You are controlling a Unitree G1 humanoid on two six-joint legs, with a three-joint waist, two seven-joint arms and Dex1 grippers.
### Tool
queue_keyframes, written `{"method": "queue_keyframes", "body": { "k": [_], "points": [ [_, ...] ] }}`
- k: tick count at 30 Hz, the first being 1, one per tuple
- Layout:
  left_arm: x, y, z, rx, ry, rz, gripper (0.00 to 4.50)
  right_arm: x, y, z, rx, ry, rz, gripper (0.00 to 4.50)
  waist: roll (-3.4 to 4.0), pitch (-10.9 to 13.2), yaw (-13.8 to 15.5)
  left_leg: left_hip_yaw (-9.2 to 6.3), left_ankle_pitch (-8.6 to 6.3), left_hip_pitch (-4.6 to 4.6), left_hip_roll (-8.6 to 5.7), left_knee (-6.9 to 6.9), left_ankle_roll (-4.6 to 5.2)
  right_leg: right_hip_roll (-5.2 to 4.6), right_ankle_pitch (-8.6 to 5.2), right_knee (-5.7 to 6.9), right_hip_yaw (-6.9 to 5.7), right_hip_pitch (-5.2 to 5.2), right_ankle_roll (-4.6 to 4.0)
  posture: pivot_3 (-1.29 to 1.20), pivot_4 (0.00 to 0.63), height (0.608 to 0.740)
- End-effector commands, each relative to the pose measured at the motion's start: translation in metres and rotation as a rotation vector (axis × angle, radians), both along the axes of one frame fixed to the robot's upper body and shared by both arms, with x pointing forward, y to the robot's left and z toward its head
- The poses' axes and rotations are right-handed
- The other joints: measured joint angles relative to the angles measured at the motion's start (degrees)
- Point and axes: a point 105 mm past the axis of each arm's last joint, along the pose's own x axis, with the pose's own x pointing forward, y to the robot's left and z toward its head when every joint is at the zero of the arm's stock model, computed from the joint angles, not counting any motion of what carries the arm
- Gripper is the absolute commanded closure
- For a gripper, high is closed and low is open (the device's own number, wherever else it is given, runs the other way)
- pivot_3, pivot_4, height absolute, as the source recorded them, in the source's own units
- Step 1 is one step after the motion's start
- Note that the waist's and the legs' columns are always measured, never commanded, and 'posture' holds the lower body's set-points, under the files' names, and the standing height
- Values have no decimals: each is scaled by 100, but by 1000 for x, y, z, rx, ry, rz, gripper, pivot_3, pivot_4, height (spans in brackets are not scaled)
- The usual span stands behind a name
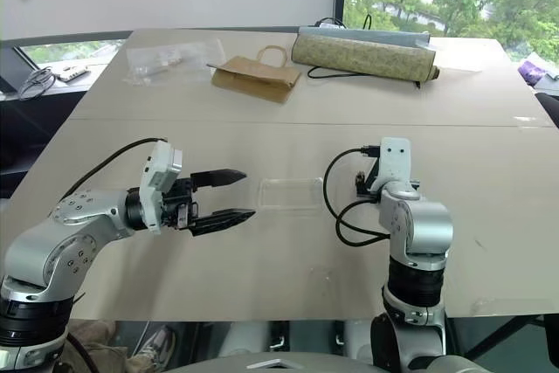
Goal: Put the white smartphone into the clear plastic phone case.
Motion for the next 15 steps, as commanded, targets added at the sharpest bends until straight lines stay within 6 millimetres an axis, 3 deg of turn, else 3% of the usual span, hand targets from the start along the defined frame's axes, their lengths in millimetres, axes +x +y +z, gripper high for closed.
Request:
{"method": "queue_keyframes", "body": {
  "k": [1, 6, 9, 12, 15],
  "points": [
    [-3, -4, 11, 1, -61, -15, 26, -17, -5, -27, -25, 139, 48, 0, 0, 0, 14, -1, 0, 0, 0, -5, 0, 1, 0, -2, -1, -1, 1, 0, 150, 740],
    [-3, -3, 9, -4, -67, 0, 26, -24, -20, -30, -54, 164, 68, 0, 1, 0, 30, 0, 0, -1, -3, -26, -1, 0, 0, -20, -2, -2, 0, 0, 150, 740],
    [-3, -3, 7, -9, -69, 6, 26, -23, -23, -27, 21, 169, 20, 0, 0, 0, 37, 0, 0, -2, -4, -35, -1, 0, 0, -30, -4, -2, 0, 0, 150, 740],
    [-4, -4, 6, -12, -71, 8, 0, -21, -20, -26, 88, 166, -20, 1262, -4, -2, 39, -1, 0, -4, -4, -38, -1, 1, 1, -34, -7, -2, 1, 0, 150, 740],
    [-4, -4, 6, -14, -72, 10, 0, -20, -15, -26, 140, 167, -45, 1478, -3, -2, 34, -1, 0, -4, -4, -38, -1, 1, 1, -37, -8, -2, 2, 0, 150, 740]
  ]
}}
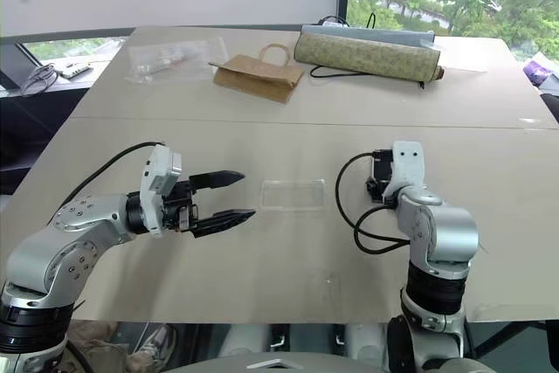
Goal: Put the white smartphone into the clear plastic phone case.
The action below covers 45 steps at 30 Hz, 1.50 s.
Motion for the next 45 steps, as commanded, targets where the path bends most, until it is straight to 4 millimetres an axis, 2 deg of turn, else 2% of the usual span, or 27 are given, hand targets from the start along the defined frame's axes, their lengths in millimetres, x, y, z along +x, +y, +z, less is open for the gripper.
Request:
{"method": "queue_keyframes", "body": {
  "k": [1, 6, 9, 11, 13, 16, 17, 23, 28, 34, 40, 45],
  "points": [
    [-4, -5, 9, -6, -53, -22, 0, -12, 1, -28, 59, 150, -40, 1479, 1, 1, -3, 0, 0, 0, 0, 0, 0, 0, 0, 0, 0, 0, 0, 0, 150, 740],
    [-3, -7, 9, -7, -58, -22, 0, -11, -3, -25, -34, 135, 7, 1480, 2, 1, -7, 0, 0, 0, 1, -2, -1, -1, -1, -3, 0, 0, -1, 0, 150, 740],
    [-2, -8, 10, -9, -64, -15, 0, -7, -7, -13, -104, 33, 97, 1483, 4, 3, 0, 0, 0, -1, 1, -2, 0, -2, -1, -7, 0, 1, -3, 0, 150, 740],
    [0, -8, 11, -4, -76, -3, 0, 0, 7, 13, -75, -199, 279, 1487, 7, 5, 10, 0, 0, -4, -1, -5, 0, -2, -2, -18, -1, 2, -2, 0, 150, 740],
    [1, -8, 10, 4, -85, 4, 0, -3, 10, 28, -89, -291, 425, 1490, 25, 23, -3, 0, -1, -7, -2, -10, 0, 0, -1, -30, -1, 2, 0, 0, 150, 740],
    [-2, -8, 5, 33, -139, -25, 0, -7, 20, 53, -284, -435, 862, 1495, 74, 69, -35, 24, 0, -12, 0, -16, 1, 19, 3, -31, 21, -17, 6, 0, 150, 740],
    [-2, -6, 2, 51, -155, -23, 0, -10, 25, 57, -316, -456, 981, 1499, 79, 74, -31, 27, 0, -12, -8, -20, 2, 29, 2, -32, 23, -19, 6, 0, 150, 740],
    [-3, 8, -7, 49, -99, -27, 0, -9, 49, 67, -397, -483, 1437, 1508, 59, 85, -21, 24, 0, -2, 8, -23, 2, 67, 3, -30, 26, -23, 2, 0, 150, 740],
    [-5, 12, -14, 56, -68, -11, 0, -2, 74, 68, -447, -450, 1678, 1511, 60, 89, -10, 34, 1, -8, 15, -21, 0, 58, 5, -29, 29, -31, -1, 0, 150, 740],
    [-5, 14, -12, 71, -72, 13, 0, 9, 78, 58, -578, -257, 1822, 1511, 59, 89, 22, 53, 11, -15, 3, -6, -17, 27, 16, -28, 31, -29, -18, 0, 150, 740],
    [-7, 16, -12, 81, -70, 32, 0, 24, 76, 53, -703, -132, 1829, 1511, 59, 90, -3, 60, 15, -13, 6, -4, -24, 22, 17, -18, 30, -33, -19, 0, 150, 740],
    [-7, 18, -12, 74, -70, 51, 0, 24, 73, 48, -737, -52, 1841, 1511, 59, 89, -3, 60, 16, -7, 7, -4, -26, 21, 16, 6, 31, -38, -19, 0, 150, 740]
  ]
}}
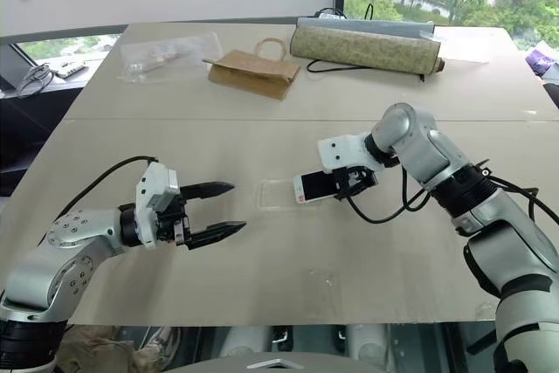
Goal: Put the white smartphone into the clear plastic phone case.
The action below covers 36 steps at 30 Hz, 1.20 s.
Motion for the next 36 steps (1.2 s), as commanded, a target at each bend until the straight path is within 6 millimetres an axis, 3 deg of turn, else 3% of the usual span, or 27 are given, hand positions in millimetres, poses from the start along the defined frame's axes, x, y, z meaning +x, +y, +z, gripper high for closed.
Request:
{"method": "queue_keyframes", "body": {
  "k": [1, 12, 22, 30, 33, 36],
  "points": [
    [-2, 0, 11, -7, -45, -1, 0, -2, 1, 5, -50, -12, 24, 1511, 0, 0, 0, 1, 0, 1, 0, 1, 0, 0, 0, 4, 0, 0, 0, 0, 150, 740],
    [-2, 0, 3, -13, -36, 9, 0, -10, 14, 4, -111, -36, -9, 1511, 0, -1, 0, 7, 0, 8, -1, 7, 0, -15, 0, 24, -5, -3, -1, 0, 150, 740],
    [0, 4, -7, -11, -33, 6, 0, -21, 31, 7, -53, 2, -38, 1511, -1, -1, -6, 10, 0, 8, -2, 8, -1, -10, 0, 30, -10, -6, -1, 0, 150, 740],
    [-2, 9, -15, -5, -40, 6, 0, -17, 32, 5, -63, -41, -20, 1511, -1, -1, -6, 14, 0, 7, -2, 8, 0, -11, 0, 30, -10, -8, -1, 0, 150, 740],
    [-2, 10, -16, -2, -43, 6, 0, -16, 33, 5, -55, -42, -27, 98, -1, -1, -7, 13, 0, 8, -2, 8, 0, -12, 0, 32, -10, -9, -1, 0, 150, 740],
    [-2, 11, -17, 0, -45, 7, 0, -19, 38, 6, -34, -28, -30, 98, -1, -1, -8, 14, 0, 8, -2, 9, 0, -12, 0, 32, -10, -9, -1, 0, 150, 740]
  ]
}}
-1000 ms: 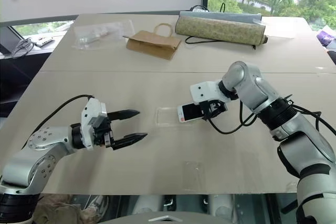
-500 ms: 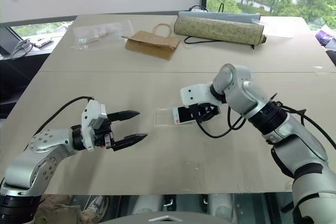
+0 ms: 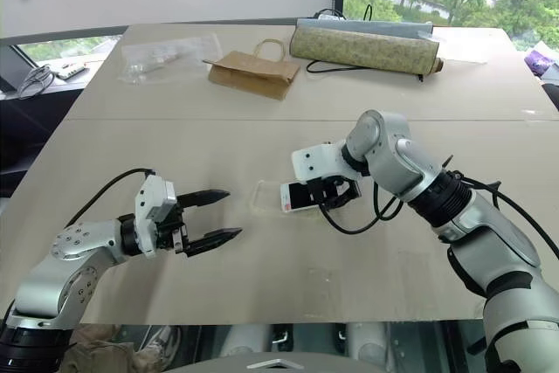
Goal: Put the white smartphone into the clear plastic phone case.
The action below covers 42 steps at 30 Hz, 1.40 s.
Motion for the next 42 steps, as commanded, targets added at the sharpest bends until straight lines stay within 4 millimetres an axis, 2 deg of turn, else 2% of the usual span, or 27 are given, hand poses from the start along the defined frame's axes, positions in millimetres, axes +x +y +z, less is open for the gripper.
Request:
{"method": "queue_keyframes", "body": {
  "k": [1, 6, 9, 15, 19, 25, 29, 33, 37, 42],
  "points": [
    [0, 0, 2, 5, -27, -9, 0, -4, 8, 9, 39, -12, 14, 98, 0, 0, -3, 0, 0, 0, 0, 0, 0, 0, 0, 0, 0, 0, 0, 0, 150, 740],
    [2, 1, 1, 9, -33, -8, 0, -14, 14, 17, 114, 36, -25, 98, -1, 0, 0, 0, 0, -1, 0, 0, 0, 0, 0, 1, 0, -1, 0, 0, 150, 740],
    [3, 3, 0, 11, -38, -4, 0, -16, 12, 34, 202, 50, -82, 98, 0, 0, 0, 0, 0, -2, 0, 1, 0, -1, 0, 1, 0, -1, 0, 0, 150, 740],
    [8, 7, -2, 14, -47, 8, 0, -21, -4, 59, 347, 71, -201, 98, -4, -3, 8, -4, -7, -3, 0, 2, 12, -10, 0, 0, -3, 0, 0, 0, 150, 740],
    [12, 6, -9, 60, -70, -4, 0, -5, -26, 71, 451, -10, -366, 98, -4, -3, 8, -4, -8, -2, 0, 2, 13, -12, 0, 1, -3, 0, -1, 0, 150, 740],
    [18, -5, -20, 95, -88, -29, 0, 14, -59, 59, 490, -117, -542, 98, -8, -5, 13, -2, -9, -3, -1, 2, 15, -10, 0, 0, -3, 0, 0, 0, 150, 740],
    [23, -11, -27, 108, -88, -28, 0, 25, -72, 46, 513, -223, -560, 98, -8, -5, -3, 4, -9, -2, -2, 1, 15, 1, 0, 1, 2, -2, 1, 0, 150, 740],
    [28, -14, -33, 138, -89, -22, 0, 28, -82, 33, 501, -249, -571, 98, -9, -5, 0, 4, -8, 0, -2, 1, 15, 9, 0, 3, 3, -1, 2, 0, 150, 740],
    [33, -20, -36, 145, -87, -22, 0, 25, -85, 23, 507, -199, -590, 98, -9, -6, 6, 6, -8, 1, -1, 2, 15, 10, 0, 3, 7, -1, 2, 0, 150, 740],
    [32, -27, -37, 138, -79, -48, 0, 8, -76, 10, 502, -114, -524, 98, -11, -7, 17, 7, -9, 1, -2, 2, 16, 10, 0, 3, 8, 0, 2, 0, 150, 740]
  ]
}}
